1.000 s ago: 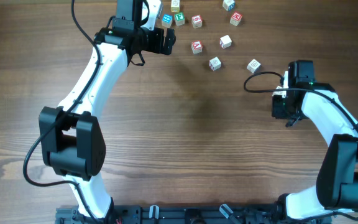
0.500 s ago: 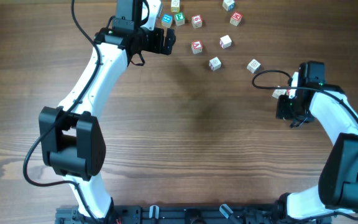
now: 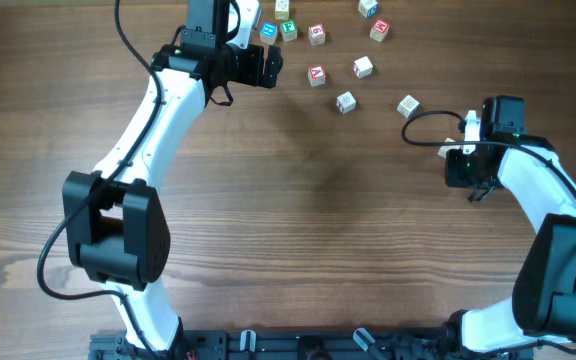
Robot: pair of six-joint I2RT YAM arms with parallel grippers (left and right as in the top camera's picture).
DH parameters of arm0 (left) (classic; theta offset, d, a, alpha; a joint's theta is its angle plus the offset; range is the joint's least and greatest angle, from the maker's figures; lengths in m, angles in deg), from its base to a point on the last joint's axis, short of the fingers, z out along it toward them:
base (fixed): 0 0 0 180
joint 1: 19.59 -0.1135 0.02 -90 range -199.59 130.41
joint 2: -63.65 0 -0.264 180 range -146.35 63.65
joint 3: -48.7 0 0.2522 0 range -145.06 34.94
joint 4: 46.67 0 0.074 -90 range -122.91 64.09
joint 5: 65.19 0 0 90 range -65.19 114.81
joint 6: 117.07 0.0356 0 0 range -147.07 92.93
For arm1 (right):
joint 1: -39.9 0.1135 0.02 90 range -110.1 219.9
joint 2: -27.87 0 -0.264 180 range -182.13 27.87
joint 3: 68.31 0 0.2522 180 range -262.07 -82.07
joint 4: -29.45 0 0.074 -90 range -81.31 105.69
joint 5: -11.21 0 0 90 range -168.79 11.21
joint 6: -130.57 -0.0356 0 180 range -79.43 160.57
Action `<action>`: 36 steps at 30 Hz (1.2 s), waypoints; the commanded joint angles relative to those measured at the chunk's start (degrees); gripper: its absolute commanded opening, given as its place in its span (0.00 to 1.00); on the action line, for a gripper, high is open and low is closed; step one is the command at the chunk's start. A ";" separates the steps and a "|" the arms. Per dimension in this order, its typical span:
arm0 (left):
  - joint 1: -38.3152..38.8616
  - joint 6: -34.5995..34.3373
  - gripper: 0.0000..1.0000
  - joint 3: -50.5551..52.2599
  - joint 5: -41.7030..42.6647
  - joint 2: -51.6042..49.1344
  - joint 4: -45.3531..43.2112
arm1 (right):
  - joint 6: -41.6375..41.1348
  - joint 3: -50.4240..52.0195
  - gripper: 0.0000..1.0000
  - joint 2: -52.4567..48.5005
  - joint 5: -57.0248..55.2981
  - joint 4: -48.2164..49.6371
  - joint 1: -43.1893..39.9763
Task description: Form a circle
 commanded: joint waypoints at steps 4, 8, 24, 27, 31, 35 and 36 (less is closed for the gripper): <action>0.26 -0.15 1.00 0.28 0.26 -0.50 0.02 | 2.58 0.48 0.28 1.01 1.86 -0.59 -0.04; 0.26 -0.15 1.00 0.28 0.26 -0.50 0.02 | 2.62 0.48 0.28 1.01 1.36 1.07 -0.04; 0.26 -0.15 1.00 0.28 0.26 -0.50 0.02 | 2.38 0.48 0.37 1.01 1.20 2.12 -0.04; 0.26 -0.15 1.00 0.28 0.28 -0.50 0.02 | 2.40 0.48 0.41 1.01 1.20 2.16 -0.04; 0.26 -0.15 1.00 0.28 0.26 -0.50 0.02 | 2.12 0.44 0.45 1.03 1.27 2.14 -0.04; 0.26 -0.15 1.00 0.28 0.26 -0.50 0.02 | -2.49 -2.60 0.69 1.09 4.09 -1.25 -0.04; 0.26 -0.15 1.00 0.28 0.26 -0.50 0.02 | -2.47 -3.91 0.82 1.18 5.35 -3.26 -0.04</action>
